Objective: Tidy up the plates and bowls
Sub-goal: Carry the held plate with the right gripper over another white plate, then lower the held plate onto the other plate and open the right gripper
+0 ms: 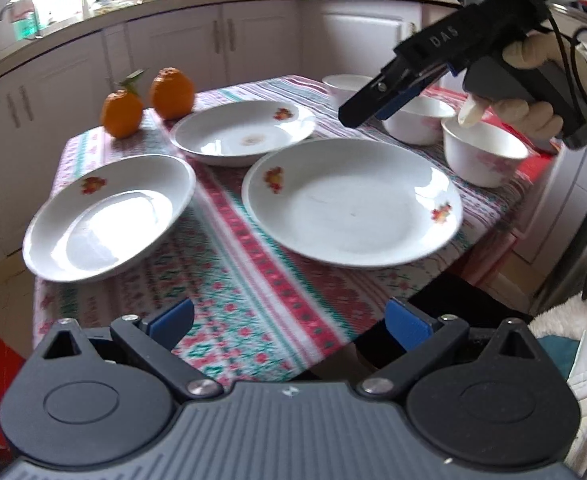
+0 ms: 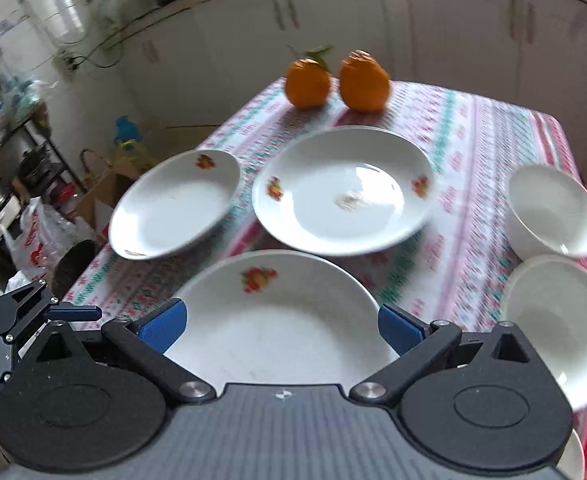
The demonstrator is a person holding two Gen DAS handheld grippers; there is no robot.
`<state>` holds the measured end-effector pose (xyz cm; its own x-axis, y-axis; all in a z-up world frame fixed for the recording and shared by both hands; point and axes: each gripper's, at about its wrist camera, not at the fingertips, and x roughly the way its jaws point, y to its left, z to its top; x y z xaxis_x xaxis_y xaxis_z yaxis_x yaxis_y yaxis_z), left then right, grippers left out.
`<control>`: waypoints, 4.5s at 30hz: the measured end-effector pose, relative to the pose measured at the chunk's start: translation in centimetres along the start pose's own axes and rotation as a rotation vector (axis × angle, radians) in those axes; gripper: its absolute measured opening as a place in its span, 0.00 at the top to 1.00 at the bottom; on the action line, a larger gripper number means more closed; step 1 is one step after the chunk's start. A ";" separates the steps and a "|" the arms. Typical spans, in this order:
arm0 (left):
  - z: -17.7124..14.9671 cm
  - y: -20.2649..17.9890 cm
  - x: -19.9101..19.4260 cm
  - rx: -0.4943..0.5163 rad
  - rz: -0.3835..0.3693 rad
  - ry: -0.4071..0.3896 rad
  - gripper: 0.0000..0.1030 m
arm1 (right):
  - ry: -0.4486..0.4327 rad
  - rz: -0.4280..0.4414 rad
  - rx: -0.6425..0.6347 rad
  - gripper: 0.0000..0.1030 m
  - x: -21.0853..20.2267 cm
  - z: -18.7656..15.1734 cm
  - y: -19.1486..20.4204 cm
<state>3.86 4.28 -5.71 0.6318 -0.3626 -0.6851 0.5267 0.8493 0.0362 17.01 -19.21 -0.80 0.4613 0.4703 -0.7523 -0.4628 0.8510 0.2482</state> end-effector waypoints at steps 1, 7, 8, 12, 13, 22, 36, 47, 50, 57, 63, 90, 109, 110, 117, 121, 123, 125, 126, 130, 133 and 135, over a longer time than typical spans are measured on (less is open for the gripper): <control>0.0 -0.3 0.2 0.009 -0.010 0.004 0.02 | 0.005 -0.006 0.008 0.00 -0.1 -0.2 -0.3; 0.3 -1.6 1.9 0.064 -0.045 0.030 0.02 | 0.022 -0.007 0.042 0.00 -0.3 -1.0 -1.6; 0.4 -1.8 2.0 0.069 -0.050 0.028 0.02 | 0.025 -0.005 0.050 0.00 -0.3 -1.1 -1.8; 0.4 -2.2 2.4 0.082 -0.061 0.021 0.02 | 0.047 -0.003 0.076 0.00 -0.2 -1.1 -2.3; 0.4 -2.2 2.6 0.083 -0.062 0.021 0.02 | 0.049 -0.002 0.072 0.00 -0.1 -1.1 -2.4; 0.6 -2.0 4.0 0.075 -0.083 0.027 0.02 | 0.103 -0.008 0.047 0.00 1.7 -0.5 -2.5; 1.1 -2.0 4.8 0.065 -0.108 0.008 0.02 | 0.175 0.005 0.036 0.00 4.0 0.3 -2.8; 1.7 -2.7 4.6 0.081 -0.110 -0.024 0.02 | 0.235 0.050 0.019 0.11 5.6 0.6 -3.3; 1.7 -2.4 4.6 0.072 -0.106 -0.029 0.02 | 0.244 0.077 0.013 0.15 5.7 0.7 -3.3; 1.9 -2.3 4.6 0.079 -0.104 -0.012 0.02 | 0.256 0.091 0.044 0.15 5.6 0.9 -3.3; 1.7 -2.0 4.3 0.091 -0.109 -0.002 0.03 | 0.278 0.130 0.027 0.15 5.8 0.7 -2.9; 2.4 -1.9 4.7 0.077 -0.122 0.033 0.03 | 0.221 0.223 0.075 0.19 5.4 1.3 -4.5; 3.4 1.6 1.5 -0.006 -0.081 -0.003 0.03 | 0.202 0.263 -0.016 0.19 5.8 6.1 -0.7; 3.4 2.0 1.4 -0.015 -0.075 -0.003 0.03 | 0.204 0.269 -0.022 0.19 6.1 6.6 -0.4; 3.3 5.2 0.0 -0.068 -0.012 -0.007 0.03 | 0.217 0.310 -0.091 0.19 8.9 10.1 2.6; 3.1 7.0 -0.7 -0.098 0.025 -0.010 0.03 | 0.224 0.335 -0.126 0.19 10.7 11.8 4.2; 3.0 7.9 -0.9 -0.108 0.043 -0.009 0.03 | 0.230 0.348 -0.138 0.19 11.7 12.7 4.9; 3.0 8.7 -0.9 -0.119 0.056 -0.008 0.03 | 0.235 0.358 -0.149 0.19 12.7 13.4 5.5; 2.9 9.0 -0.9 -0.125 0.062 -0.007 0.03 | 0.239 0.362 -0.153 0.19 13.2 13.7 5.8; 2.5 10.2 -0.8 -0.144 0.086 -0.001 0.03 | 0.251 0.371 -0.159 0.20 14.9 14.6 6.6; 2.3 11.0 -0.5 -0.159 0.086 0.004 0.03 | 0.263 0.378 -0.155 0.20 16.0 14.9 6.8; 2.1 11.3 -0.3 -0.164 0.086 0.006 0.03 | 0.269 0.375 -0.159 0.20 16.6 15.0 6.8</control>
<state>10.79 13.20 -3.59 0.6666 -0.2844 -0.6890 0.3712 0.9282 -0.0240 32.85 -2.11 -2.41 0.0387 0.6429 -0.7649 -0.6790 0.5785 0.4519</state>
